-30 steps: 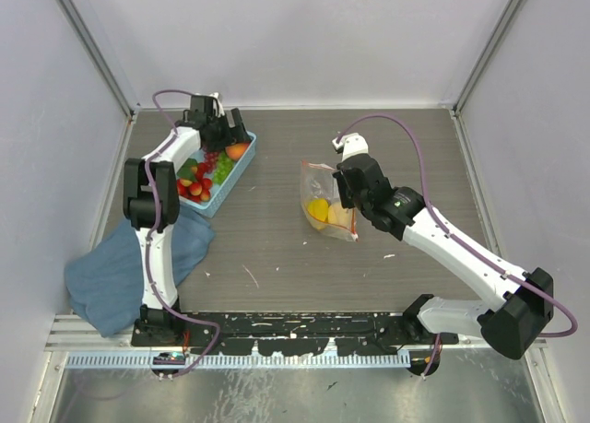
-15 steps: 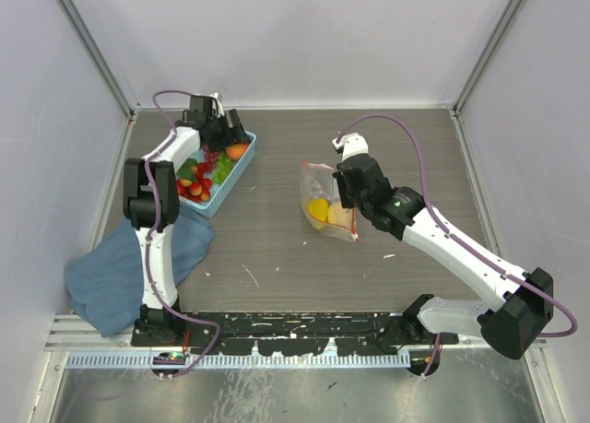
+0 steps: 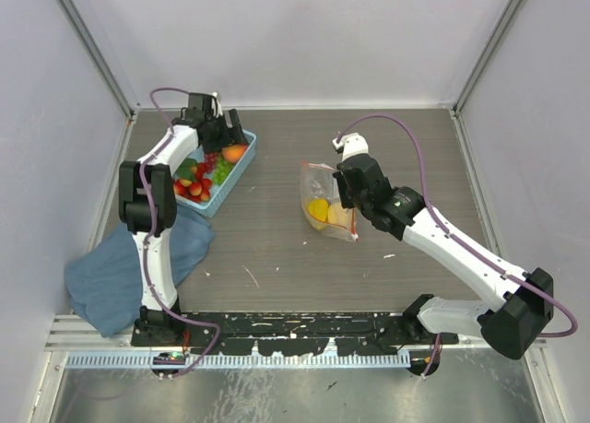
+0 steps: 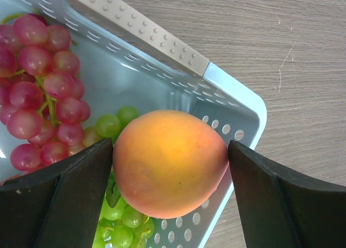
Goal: Place the food in the zip-top bag and seal the zipper
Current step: Pick up the fake fruit from the bin.
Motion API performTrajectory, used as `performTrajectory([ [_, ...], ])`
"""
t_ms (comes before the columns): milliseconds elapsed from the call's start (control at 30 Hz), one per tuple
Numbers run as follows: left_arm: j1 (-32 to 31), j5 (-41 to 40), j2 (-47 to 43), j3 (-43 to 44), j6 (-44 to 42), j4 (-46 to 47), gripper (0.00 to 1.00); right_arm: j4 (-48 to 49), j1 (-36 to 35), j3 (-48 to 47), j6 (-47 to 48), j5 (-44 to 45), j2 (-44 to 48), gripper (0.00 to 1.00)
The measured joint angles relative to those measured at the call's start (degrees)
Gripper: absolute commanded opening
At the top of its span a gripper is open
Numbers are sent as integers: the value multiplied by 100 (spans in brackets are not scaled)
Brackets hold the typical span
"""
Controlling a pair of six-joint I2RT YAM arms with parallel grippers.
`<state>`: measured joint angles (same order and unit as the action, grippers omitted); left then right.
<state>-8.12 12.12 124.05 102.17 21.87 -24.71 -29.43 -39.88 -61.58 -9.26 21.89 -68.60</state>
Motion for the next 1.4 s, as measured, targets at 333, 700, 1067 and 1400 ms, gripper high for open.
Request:
performTrajectory([
  [333, -70, -33, 190, 275, 107, -245, 96, -4, 0, 0, -15, 0, 24, 1],
  [700, -92, -11, 739, 863, 129, -411, 93, -4, 0, 0, -13, 0, 24, 1],
  [1067, -92, 2, 728, 820, 101, -450, 61, -4, 0, 0, -15, -2, 35, 1],
  [1400, -103, -334, -472, -179, 20, -400, 55, -9, 0, 0, -17, 0, 85, 1],
])
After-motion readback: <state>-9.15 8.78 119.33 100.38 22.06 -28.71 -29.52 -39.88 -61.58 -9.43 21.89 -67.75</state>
